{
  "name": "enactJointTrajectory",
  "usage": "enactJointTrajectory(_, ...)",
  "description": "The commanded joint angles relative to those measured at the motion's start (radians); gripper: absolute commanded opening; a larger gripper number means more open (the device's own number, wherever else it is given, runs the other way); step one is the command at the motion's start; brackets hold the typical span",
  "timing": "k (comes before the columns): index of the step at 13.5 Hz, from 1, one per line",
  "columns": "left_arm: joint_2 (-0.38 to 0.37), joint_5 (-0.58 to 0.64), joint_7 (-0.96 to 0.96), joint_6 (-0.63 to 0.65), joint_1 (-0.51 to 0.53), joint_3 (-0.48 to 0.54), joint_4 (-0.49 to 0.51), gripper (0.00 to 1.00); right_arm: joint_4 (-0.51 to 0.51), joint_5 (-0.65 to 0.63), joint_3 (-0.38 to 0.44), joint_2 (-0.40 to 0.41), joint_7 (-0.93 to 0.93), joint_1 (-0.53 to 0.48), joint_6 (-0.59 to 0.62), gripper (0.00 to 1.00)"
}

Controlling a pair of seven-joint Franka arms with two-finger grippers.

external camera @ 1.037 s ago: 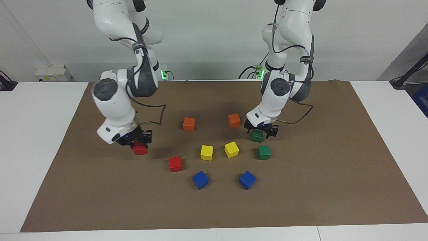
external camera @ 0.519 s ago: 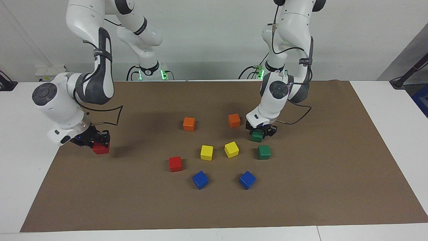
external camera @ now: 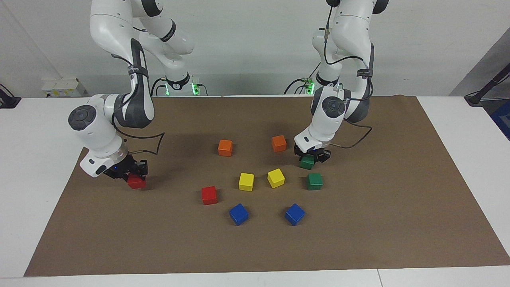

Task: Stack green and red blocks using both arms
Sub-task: 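Carry the red block outward with the right gripper while the left gripper carries green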

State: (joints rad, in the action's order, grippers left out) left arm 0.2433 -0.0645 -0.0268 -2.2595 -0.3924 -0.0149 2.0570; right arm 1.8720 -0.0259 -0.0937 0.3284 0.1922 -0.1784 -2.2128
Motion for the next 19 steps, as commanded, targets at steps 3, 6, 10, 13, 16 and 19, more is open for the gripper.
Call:
enactJointTrajectory(3, -0.172, -0.014, -0.007, 0.297, 0.159, 0.01, -0.09, 0.0, 0.05, 0.006, -0.003, -0.008, -0.005, -0.006, -0.065, 0.0)
enactJointTrajectory(6, -0.225, 0.0, -0.012, 0.363, 0.283, 0.016, -0.074, 0.0, 0.067, 0.006, -0.003, -0.006, -0.01, -0.006, -0.068, 0.0)
enactJointTrajectory(10, -0.257, 0.081, -0.117, 0.244, 0.462, 0.013, 0.041, 0.0, 0.095, 0.006, -0.003, -0.006, -0.013, -0.006, -0.113, 0.82)
enactJointTrajectory(13, -0.269, 0.081, -0.179, 0.157, 0.552, 0.013, 0.118, 0.0, 0.087, 0.006, -0.003, -0.009, -0.011, -0.007, -0.091, 1.0)
enactJointTrajectory(16, -0.239, 0.081, -0.188, 0.057, 0.566, 0.016, 0.175, 0.0, -0.032, 0.006, -0.003, -0.041, -0.014, -0.006, 0.092, 1.0)
enactJointTrajectory(19, -0.22, 0.081, -0.188, -0.04, 0.583, 0.013, 0.229, 0.0, -0.29, 0.006, -0.005, 0.003, -0.136, 0.068, 0.31, 1.0)
